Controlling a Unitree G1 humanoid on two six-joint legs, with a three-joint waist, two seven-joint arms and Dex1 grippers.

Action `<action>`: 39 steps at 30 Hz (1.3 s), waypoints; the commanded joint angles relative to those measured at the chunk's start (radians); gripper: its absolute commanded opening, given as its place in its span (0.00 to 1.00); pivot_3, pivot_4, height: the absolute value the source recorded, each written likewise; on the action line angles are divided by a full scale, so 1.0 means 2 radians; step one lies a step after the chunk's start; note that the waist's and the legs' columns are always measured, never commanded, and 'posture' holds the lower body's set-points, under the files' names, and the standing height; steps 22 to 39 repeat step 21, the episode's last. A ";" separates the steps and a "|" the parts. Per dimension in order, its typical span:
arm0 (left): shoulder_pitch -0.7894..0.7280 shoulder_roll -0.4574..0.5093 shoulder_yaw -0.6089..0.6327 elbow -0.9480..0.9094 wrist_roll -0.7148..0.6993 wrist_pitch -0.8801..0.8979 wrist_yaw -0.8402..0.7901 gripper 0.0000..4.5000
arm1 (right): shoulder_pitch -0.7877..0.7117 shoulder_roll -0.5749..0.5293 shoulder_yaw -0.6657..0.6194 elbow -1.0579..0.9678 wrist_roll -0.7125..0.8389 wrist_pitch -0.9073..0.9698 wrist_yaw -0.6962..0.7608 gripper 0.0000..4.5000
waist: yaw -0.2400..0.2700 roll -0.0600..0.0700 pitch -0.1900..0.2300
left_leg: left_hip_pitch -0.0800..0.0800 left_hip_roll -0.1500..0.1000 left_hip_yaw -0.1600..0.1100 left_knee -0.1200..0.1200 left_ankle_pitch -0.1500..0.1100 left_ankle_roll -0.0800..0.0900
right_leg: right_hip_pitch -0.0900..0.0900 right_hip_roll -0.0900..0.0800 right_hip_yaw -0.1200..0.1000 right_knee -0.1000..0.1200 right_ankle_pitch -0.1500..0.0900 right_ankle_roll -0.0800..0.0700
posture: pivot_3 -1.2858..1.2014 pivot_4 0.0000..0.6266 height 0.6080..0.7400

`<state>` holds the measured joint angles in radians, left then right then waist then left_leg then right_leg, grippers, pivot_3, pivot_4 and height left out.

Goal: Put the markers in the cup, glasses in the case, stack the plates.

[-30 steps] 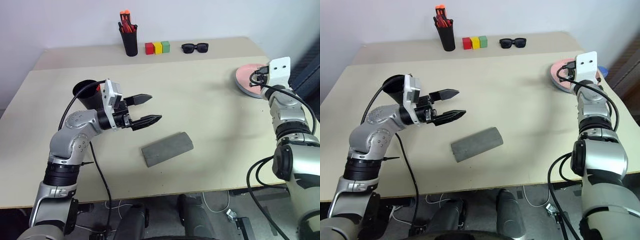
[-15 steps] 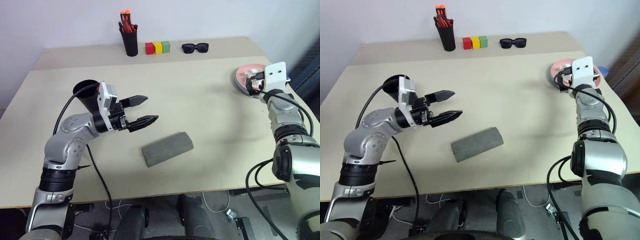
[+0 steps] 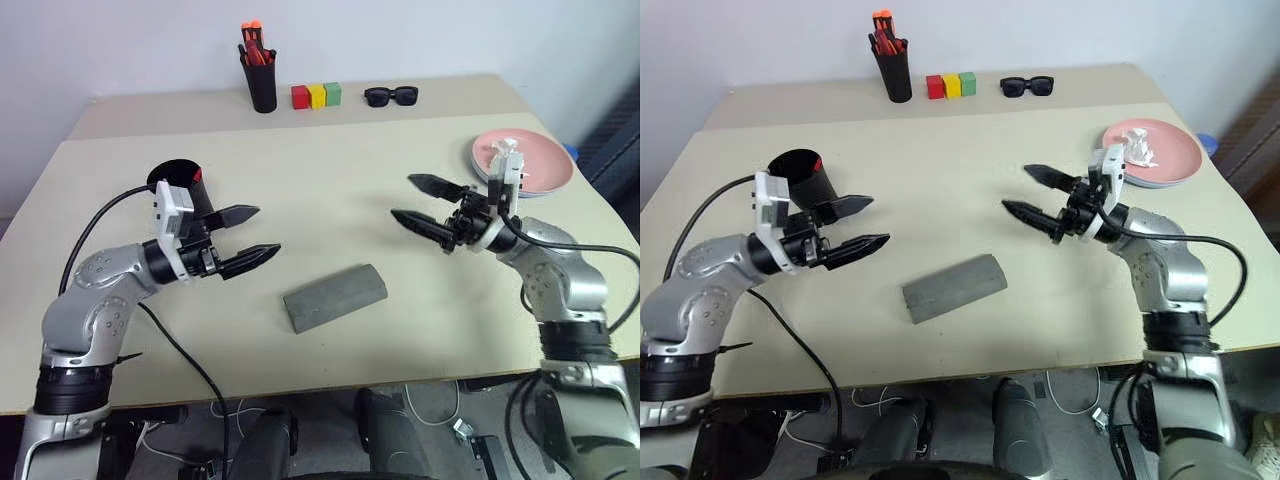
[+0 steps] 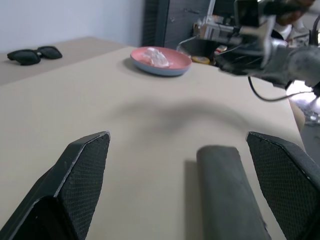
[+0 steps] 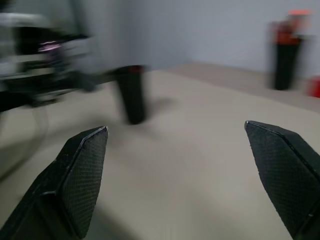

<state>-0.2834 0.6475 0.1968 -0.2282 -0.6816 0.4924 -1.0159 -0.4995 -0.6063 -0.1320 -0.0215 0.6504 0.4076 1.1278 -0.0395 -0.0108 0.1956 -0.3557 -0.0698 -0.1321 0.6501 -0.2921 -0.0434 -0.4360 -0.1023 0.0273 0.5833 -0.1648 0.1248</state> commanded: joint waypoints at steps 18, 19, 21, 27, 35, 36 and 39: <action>0.118 0.029 0.055 0.006 0.015 -0.110 -0.071 1.00 | 0.143 -0.096 -0.022 -0.180 -0.007 0.016 0.006 0.99 | 0.015 -0.001 0.000 | 0.000 0.000 0.001 0.001 0.000 0.000 | 0.001 0.000 0.000 -0.001 0.000 0.000 | 0.52 0.24 1.00; 0.117 0.026 0.052 0.009 0.019 -0.115 -0.069 1.00 | 0.140 -0.098 -0.022 -0.177 -0.010 0.014 0.004 0.99 | 0.015 -0.001 0.000 | 0.000 0.000 0.001 0.001 0.000 0.000 | 0.001 0.000 0.000 -0.001 0.000 0.000 | 0.52 0.24 1.00; 0.115 0.018 0.043 0.015 0.027 -0.126 -0.066 1.00 | 0.130 -0.099 -0.024 -0.172 -0.004 0.019 0.000 0.99 | 0.014 -0.001 0.000 | 0.000 0.000 0.001 0.001 0.000 0.000 | 0.001 0.000 0.000 -0.001 0.000 0.000 | 0.52 0.24 1.00; 0.115 0.018 0.043 0.015 0.027 -0.126 -0.066 1.00 | 0.130 -0.099 -0.024 -0.172 -0.004 0.019 0.000 0.99 | 0.014 -0.001 0.000 | 0.000 0.000 0.001 0.001 0.000 0.000 | 0.001 0.000 0.000 -0.001 0.000 0.000 | 0.52 0.24 1.00; 0.115 0.018 0.043 0.015 0.027 -0.126 -0.066 1.00 | 0.130 -0.099 -0.024 -0.172 -0.004 0.019 0.000 0.99 | 0.014 -0.001 0.000 | 0.000 0.000 0.001 0.001 0.000 0.000 | 0.001 0.000 0.000 -0.001 0.000 0.000 | 0.52 0.24 1.00; 0.115 0.018 0.043 0.015 0.027 -0.126 -0.066 1.00 | 0.130 -0.099 -0.024 -0.172 -0.004 0.019 0.000 0.99 | 0.014 -0.001 0.000 | 0.000 0.000 0.001 0.001 0.000 0.000 | 0.001 0.000 0.000 -0.001 0.000 0.000 | 0.52 0.24 1.00; 0.115 0.018 0.043 0.015 0.027 -0.126 -0.066 1.00 | 0.130 -0.099 -0.024 -0.172 -0.004 0.019 0.000 0.99 | 0.014 -0.001 0.000 | 0.000 0.000 0.001 0.001 0.000 0.000 | 0.001 0.000 0.000 -0.001 0.000 0.000 | 0.52 0.24 1.00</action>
